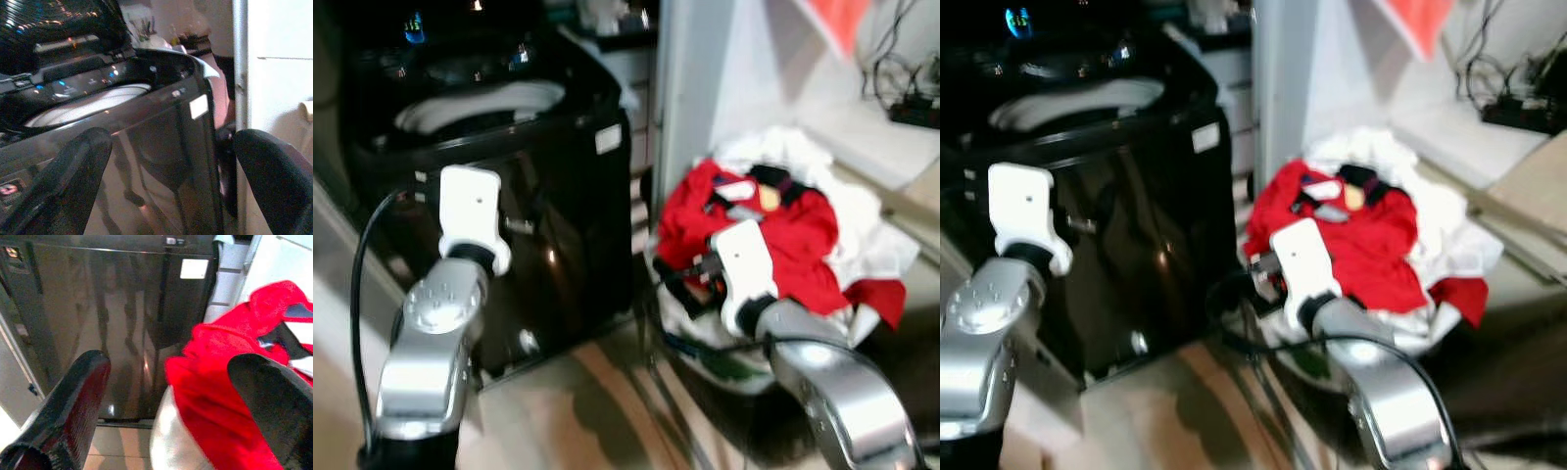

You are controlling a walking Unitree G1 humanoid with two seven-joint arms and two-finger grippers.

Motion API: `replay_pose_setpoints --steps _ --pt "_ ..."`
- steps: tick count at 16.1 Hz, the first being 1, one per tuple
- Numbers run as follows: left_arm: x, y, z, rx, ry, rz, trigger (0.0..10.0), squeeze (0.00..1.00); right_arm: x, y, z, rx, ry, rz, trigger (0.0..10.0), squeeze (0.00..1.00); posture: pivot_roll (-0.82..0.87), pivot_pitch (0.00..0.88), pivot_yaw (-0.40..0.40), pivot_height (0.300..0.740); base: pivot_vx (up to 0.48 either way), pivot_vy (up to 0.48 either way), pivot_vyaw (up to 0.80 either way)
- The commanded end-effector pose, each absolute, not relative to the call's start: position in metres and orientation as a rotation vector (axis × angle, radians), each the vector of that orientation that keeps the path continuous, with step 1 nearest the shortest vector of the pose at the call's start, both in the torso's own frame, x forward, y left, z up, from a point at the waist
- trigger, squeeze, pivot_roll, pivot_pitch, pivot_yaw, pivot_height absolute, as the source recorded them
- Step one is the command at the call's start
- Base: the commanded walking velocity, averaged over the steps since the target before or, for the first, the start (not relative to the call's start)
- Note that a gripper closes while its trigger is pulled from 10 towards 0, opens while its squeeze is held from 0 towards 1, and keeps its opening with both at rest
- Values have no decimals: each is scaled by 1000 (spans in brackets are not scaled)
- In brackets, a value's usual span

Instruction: Clothes washing

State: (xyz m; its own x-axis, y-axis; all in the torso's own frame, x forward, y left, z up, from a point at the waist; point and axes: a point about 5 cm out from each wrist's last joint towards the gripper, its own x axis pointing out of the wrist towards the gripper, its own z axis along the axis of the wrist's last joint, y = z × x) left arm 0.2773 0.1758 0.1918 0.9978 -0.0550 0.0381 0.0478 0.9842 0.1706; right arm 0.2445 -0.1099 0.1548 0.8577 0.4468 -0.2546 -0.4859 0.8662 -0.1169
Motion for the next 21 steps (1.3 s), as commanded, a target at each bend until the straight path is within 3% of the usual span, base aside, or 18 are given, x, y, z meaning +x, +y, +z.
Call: replay_pose_setpoints --steps 1,3,6,14,17,21 --pt "278 181 193 182 -37 -43 10000 0 243 -105 159 -179 194 508 10000 0 -49 0 62 740 0 0 0" --pt "279 177 195 190 -45 -72 10000 0 251 -114 163 -181 154 383 10000 0 -45 0 67 740 0 0 0" --pt "286 151 198 146 -69 -149 10000 0 268 -156 180 -132 87 52 10000 0 -62 0 78 740 0 278 -263" --pt "293 142 198 132 -77 -180 10000 0 255 -165 176 -79 113 -41 10000 0 -95 0 93 740 0 449 -788" --pt "293 141 192 225 -64 -172 10000 0 250 -168 171 -65 143 -72 10000 0 -100 0 93 740 0 -320 -788" --pt "284 148 182 144 -41 -154 10000 0 246 -164 160 -118 197 -20 10000 0 -96 0 79 740 0 -120 -331"
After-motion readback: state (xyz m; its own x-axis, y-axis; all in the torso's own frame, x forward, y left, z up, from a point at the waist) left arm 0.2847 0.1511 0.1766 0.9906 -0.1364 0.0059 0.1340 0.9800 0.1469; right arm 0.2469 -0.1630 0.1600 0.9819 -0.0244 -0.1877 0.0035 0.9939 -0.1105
